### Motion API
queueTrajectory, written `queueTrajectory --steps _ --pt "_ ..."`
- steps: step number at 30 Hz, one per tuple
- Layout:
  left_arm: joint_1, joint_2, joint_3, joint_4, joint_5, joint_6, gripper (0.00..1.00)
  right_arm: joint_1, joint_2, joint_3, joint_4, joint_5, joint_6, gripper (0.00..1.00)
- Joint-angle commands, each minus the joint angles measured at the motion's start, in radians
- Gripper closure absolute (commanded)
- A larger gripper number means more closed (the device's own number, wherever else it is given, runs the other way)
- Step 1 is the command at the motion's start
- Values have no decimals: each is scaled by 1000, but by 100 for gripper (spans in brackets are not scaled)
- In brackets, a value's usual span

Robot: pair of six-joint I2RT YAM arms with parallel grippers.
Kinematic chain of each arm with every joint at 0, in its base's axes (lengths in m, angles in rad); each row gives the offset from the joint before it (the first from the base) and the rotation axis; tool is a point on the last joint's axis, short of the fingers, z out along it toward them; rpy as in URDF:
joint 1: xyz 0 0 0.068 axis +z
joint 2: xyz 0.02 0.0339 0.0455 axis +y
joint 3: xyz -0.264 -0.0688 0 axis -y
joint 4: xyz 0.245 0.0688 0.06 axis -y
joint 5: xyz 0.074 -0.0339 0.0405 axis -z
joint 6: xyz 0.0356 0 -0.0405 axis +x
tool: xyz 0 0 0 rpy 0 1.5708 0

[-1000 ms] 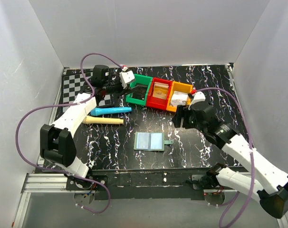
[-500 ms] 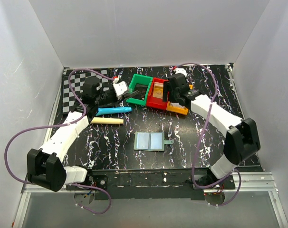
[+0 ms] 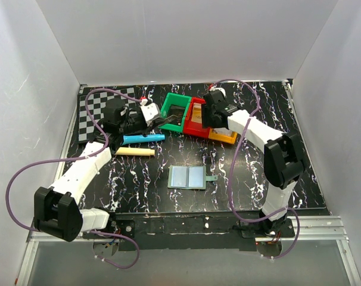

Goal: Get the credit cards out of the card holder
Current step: Move the storage box to the center of the board.

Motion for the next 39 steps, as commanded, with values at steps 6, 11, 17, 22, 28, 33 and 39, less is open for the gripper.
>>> queueTrajectory --steps 6,11,17,22,28,33,39 --pt "-8 -68 -55 36 37 -24 100 -27 96 88 -27 -29 -15 28" --pt "-6 -69 -62 44 45 -30 100 -38 130 106 -31 -58 -18 34" --pt "-9 -65 -71 56 57 -33 100 -44 141 101 -31 -98 -61 48" --pt "-9 -57 -78 64 66 -38 100 -59 141 86 -34 -126 -88 56" --pt "-14 -46 -71 62 74 -39 100 -82 142 75 -56 -124 -107 66" --pt "-14 -33 -59 55 83 -38 100 -93 121 46 -56 -117 -131 69" --pt "-29 9 -34 21 88 0 100 -102 69 -15 -28 -123 -187 86"
